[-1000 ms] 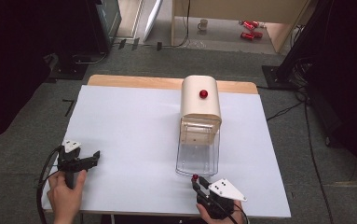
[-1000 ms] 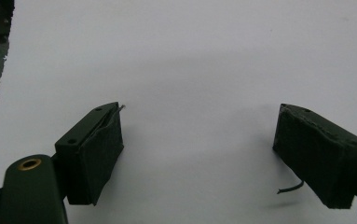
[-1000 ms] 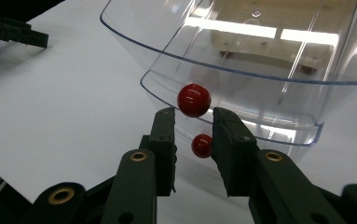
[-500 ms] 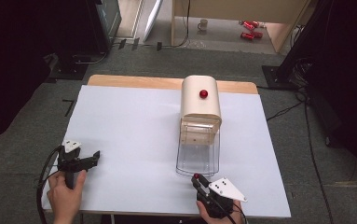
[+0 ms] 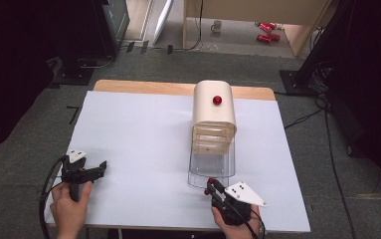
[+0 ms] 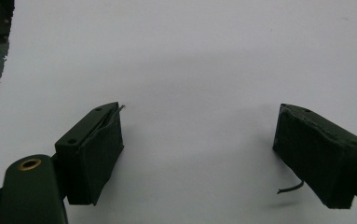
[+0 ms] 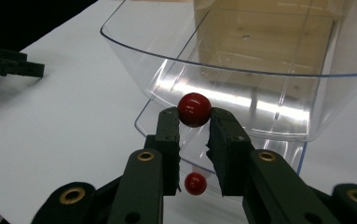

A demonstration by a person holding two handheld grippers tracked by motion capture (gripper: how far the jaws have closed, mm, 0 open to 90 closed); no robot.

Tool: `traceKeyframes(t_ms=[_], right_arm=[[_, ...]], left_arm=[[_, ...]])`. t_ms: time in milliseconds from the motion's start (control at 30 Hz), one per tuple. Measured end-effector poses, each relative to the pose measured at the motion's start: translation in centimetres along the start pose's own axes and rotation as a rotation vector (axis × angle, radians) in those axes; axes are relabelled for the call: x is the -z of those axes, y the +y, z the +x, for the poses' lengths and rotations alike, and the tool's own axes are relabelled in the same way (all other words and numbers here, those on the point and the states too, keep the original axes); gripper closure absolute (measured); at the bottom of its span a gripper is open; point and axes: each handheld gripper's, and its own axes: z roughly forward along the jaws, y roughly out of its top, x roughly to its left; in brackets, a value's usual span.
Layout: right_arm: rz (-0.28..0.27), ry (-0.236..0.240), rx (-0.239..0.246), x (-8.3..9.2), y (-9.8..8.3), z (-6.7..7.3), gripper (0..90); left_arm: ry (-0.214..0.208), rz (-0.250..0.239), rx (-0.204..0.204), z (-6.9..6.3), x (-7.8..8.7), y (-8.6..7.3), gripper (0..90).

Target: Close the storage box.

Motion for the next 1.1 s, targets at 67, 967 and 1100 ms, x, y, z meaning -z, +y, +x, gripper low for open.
traceKeyframes(t_ms=[67, 967, 1100], right_arm=[[-0.005, -0.002, -0.002, 0.0, 0.5, -0.1, 75.4], [-0.025, -0.040, -0.004, -3.7, 5.4, -2.4, 75.7], [-0.023, -0.045, -0.010, -4.2, 5.8, -2.8, 75.8]], left_arm=[[0.000, 0.001, -0.001, 0.0, 0.0, 0.0, 15.6], [-0.001, 0.001, -0.001, 0.0, 0.0, 0.0, 15.6], [-0.001, 0.001, -0.001, 0.0, 0.0, 0.0, 15.6]])
